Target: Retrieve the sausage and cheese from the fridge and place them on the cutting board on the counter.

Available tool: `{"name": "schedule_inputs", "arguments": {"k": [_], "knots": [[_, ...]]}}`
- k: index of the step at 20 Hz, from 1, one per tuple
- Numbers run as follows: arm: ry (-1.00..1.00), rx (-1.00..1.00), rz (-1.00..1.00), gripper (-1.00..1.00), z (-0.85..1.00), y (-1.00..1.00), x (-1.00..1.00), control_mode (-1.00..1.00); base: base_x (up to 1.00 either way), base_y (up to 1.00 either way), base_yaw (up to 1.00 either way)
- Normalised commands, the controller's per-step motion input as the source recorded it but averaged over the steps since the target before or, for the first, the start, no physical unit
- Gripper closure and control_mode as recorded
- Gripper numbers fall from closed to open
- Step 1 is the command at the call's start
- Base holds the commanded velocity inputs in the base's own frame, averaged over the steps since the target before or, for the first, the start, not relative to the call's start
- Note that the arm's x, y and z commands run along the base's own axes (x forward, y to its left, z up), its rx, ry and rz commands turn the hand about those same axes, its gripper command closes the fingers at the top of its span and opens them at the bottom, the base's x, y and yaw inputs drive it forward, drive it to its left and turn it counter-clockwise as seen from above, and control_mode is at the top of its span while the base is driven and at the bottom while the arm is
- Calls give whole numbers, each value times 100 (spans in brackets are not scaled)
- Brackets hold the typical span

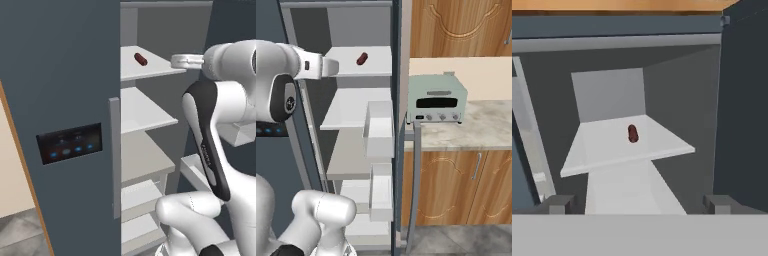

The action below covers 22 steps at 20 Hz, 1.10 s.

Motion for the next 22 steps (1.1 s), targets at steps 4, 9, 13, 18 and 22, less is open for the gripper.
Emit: {"name": "schedule_inputs", "arguments": {"k": [4, 9, 13, 18, 22], "knots": [[1, -1, 4, -100, -13, 8, 61, -100, 0, 0, 0], [10, -3, 1, -100, -10, 2, 53, -100, 0, 0, 0], [12, -2, 0, -100, 0, 0, 51, -100, 0, 0, 0], [19, -5, 0, -100, -1, 1, 54, -100, 0, 0, 0], [7, -5, 0, -100, -17, 9, 52, -100, 0, 0, 0]]}}
